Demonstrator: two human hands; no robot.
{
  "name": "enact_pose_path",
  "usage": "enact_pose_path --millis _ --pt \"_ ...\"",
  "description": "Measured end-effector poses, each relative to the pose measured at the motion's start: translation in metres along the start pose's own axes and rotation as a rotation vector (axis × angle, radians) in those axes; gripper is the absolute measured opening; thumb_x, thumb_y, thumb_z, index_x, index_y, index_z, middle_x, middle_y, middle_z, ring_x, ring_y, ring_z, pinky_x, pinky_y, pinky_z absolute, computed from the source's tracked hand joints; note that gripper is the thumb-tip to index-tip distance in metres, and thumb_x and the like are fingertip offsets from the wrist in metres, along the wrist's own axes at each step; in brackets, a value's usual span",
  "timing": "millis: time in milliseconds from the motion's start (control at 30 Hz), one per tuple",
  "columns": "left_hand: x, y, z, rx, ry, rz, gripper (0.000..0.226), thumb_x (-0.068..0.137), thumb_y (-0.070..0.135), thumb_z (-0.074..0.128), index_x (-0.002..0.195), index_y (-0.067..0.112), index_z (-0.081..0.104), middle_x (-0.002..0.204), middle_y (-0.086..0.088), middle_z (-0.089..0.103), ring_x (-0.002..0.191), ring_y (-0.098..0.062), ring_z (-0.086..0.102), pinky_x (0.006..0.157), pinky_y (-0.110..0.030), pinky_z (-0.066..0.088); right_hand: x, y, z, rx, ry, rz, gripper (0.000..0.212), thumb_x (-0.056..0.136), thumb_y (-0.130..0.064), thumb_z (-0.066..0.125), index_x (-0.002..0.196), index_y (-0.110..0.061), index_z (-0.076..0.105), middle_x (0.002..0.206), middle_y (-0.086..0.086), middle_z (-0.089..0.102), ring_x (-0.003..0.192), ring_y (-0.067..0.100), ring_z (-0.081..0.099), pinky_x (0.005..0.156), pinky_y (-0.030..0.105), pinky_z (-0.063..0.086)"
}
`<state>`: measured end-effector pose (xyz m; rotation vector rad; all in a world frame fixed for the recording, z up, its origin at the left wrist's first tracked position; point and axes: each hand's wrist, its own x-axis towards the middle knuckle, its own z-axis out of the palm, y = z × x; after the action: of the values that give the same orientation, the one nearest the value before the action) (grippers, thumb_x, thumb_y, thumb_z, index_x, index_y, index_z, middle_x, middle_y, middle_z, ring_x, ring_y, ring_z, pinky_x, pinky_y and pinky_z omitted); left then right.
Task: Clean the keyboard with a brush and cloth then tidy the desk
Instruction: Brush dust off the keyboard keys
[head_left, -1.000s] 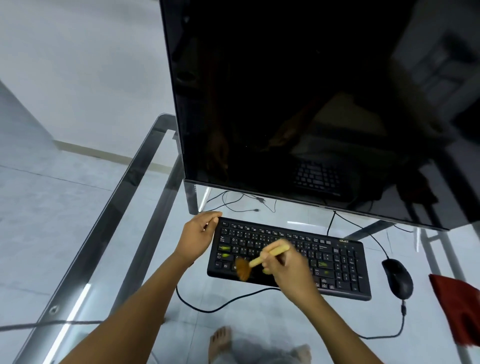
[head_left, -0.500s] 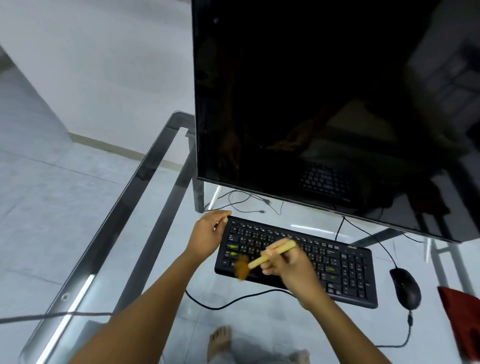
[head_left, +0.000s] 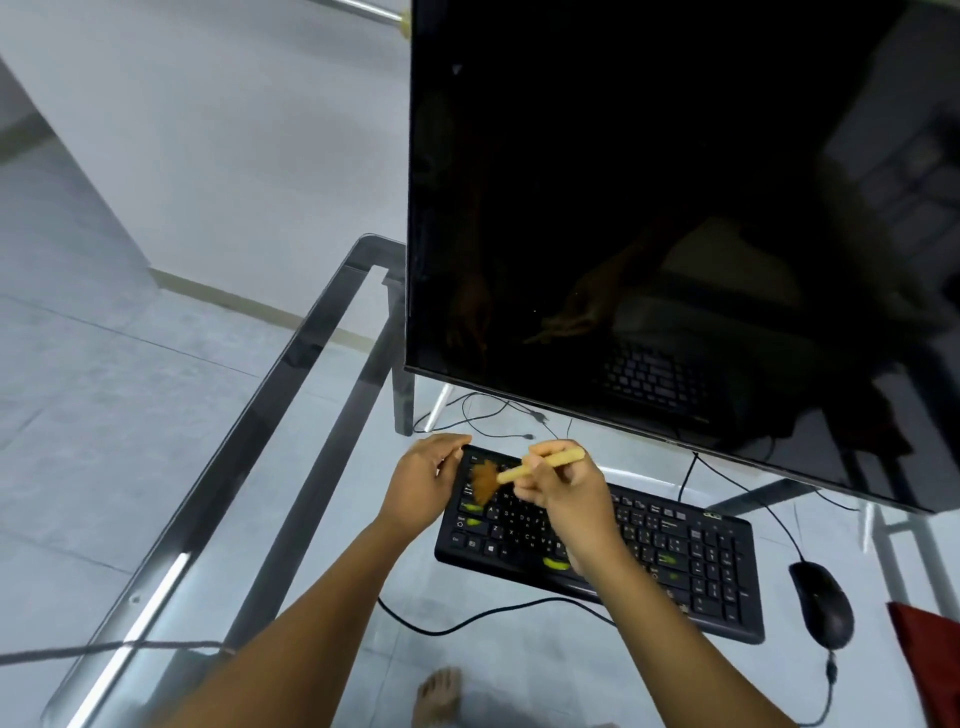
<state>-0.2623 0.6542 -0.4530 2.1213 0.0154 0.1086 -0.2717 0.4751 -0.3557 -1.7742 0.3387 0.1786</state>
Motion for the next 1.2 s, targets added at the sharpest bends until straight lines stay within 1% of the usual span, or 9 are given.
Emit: enact_pose_path --millis 233,333,467,600,733,833,967,1100,1200 --pt "-0.001 -0.006 -0.005 0.025 -0.053 0.006 0.035 0.096 0.001 0.049 0.126 0.013 0.062 0.122 0.002 0.063 0.111 -0.009 0.052 0.092 0.002 0.029 0.006 0.001 0.007 0.037 0.002 0.045 0.005 0.093 -0.014 0.060 0.095 -0.012 0.064 0.084 0.007 0.071 0.073 0.018 0.070 0.069 0.031 0.060" --pt "-0.001 -0.006 -0.003 0.015 -0.062 0.001 0.034 0.097 0.004 0.048 0.127 0.014 0.061 0.123 0.004 0.063 0.113 -0.008 0.052 0.094 -0.002 0.031 0.009 0.001 -0.004 -0.102 0.221 -0.087 0.005 0.092 -0.019 0.062 0.092 -0.022 0.066 0.079 -0.003 0.070 0.070 0.015 0.068 0.061 0.030 0.055" --pt "-0.001 -0.007 -0.003 0.018 -0.052 0.017 0.032 0.099 0.009 0.047 0.127 0.014 0.061 0.122 0.005 0.062 0.110 -0.006 0.051 0.092 0.000 0.030 0.005 -0.001 -0.011 -0.173 -0.120 -0.016 0.006 0.092 -0.021 0.062 0.095 -0.020 0.067 0.083 -0.001 0.073 0.066 0.011 0.067 0.059 0.023 0.052" --pt "0.000 -0.007 -0.002 0.016 -0.067 0.008 0.030 0.100 0.017 0.049 0.128 0.015 0.061 0.123 0.006 0.063 0.111 -0.007 0.051 0.094 -0.008 0.033 0.004 0.003 -0.019 -0.270 0.112 -0.173 0.008 0.091 -0.022 0.062 0.092 -0.028 0.068 0.079 -0.008 0.071 0.065 0.013 0.066 0.055 0.020 0.047" --pt "-0.001 -0.008 -0.004 0.025 -0.049 0.034 0.030 0.098 0.017 0.051 0.127 0.016 0.061 0.121 0.004 0.063 0.110 -0.006 0.052 0.095 -0.014 0.038 -0.004 0.002 -0.018 -0.217 -0.153 -0.077 0.007 0.094 -0.019 0.059 0.094 -0.022 0.066 0.078 -0.009 0.074 0.065 0.013 0.066 0.058 0.025 0.050" --pt "-0.001 -0.008 -0.003 0.008 -0.055 0.024 0.030 0.098 0.018 0.052 0.127 0.016 0.062 0.121 0.005 0.063 0.110 -0.006 0.052 0.097 -0.021 0.043 -0.001 0.006 -0.026 -0.217 0.117 -0.126 0.008 0.093 -0.023 0.061 0.092 -0.026 0.068 0.073 -0.004 0.070 0.063 0.018 0.064 0.055 0.026 0.046" --pt "0.000 -0.008 -0.004 0.022 -0.052 0.031 0.030 0.099 0.020 0.050 0.127 0.016 0.062 0.121 0.006 0.062 0.111 -0.007 0.053 0.096 -0.020 0.042 -0.008 0.001 -0.026 -0.116 -0.153 0.018 0.008 0.093 -0.018 0.060 0.095 -0.019 0.068 0.078 -0.006 0.073 0.067 0.011 0.064 0.060 0.022 0.050" --pt "0.000 -0.006 -0.003 0.019 -0.046 0.037 0.030 0.098 0.018 0.051 0.126 0.015 0.062 0.119 0.009 0.062 0.110 -0.006 0.053 0.096 -0.021 0.042 -0.005 0.005 -0.032 -0.197 0.120 -0.166 0.011 0.092 -0.018 0.062 0.090 -0.027 0.069 0.077 -0.005 0.069 0.062 0.010 0.060 0.056 0.021 0.044" --pt "-0.001 -0.006 -0.003 0.021 -0.044 0.038 0.029 0.098 0.016 0.052 0.125 0.016 0.063 0.116 0.014 0.058 0.109 -0.005 0.052 0.093 -0.008 0.039 -0.009 0.004 -0.024 -0.139 -0.172 -0.026 0.019 0.092 -0.016 0.061 0.091 -0.031 0.071 0.081 -0.007 0.072 0.072 0.009 0.064 0.061 0.024 0.050"
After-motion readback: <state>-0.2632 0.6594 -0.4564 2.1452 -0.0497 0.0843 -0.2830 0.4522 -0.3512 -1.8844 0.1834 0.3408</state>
